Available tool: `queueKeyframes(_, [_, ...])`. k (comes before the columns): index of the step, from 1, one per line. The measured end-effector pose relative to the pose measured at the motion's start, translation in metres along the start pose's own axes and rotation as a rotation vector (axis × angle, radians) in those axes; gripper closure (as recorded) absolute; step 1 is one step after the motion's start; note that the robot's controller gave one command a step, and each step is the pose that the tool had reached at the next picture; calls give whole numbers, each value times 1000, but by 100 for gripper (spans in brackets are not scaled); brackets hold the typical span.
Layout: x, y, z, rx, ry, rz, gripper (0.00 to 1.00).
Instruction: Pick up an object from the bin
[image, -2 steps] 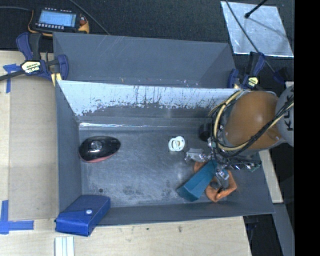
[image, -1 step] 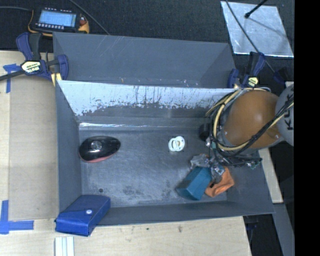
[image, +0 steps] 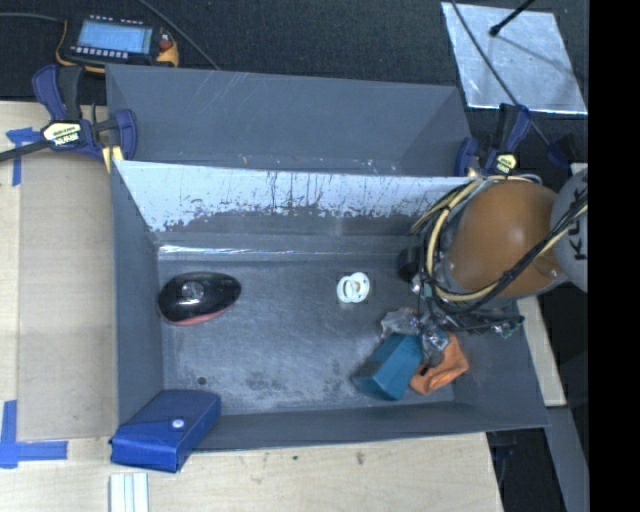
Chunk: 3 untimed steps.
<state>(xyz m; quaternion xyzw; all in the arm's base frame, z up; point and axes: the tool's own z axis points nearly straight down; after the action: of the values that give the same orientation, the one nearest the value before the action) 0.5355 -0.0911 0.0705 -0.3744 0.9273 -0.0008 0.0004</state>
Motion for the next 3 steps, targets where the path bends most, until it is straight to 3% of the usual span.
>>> queueKeyframes(3, [1, 2, -10, -4, 0, 0, 100])
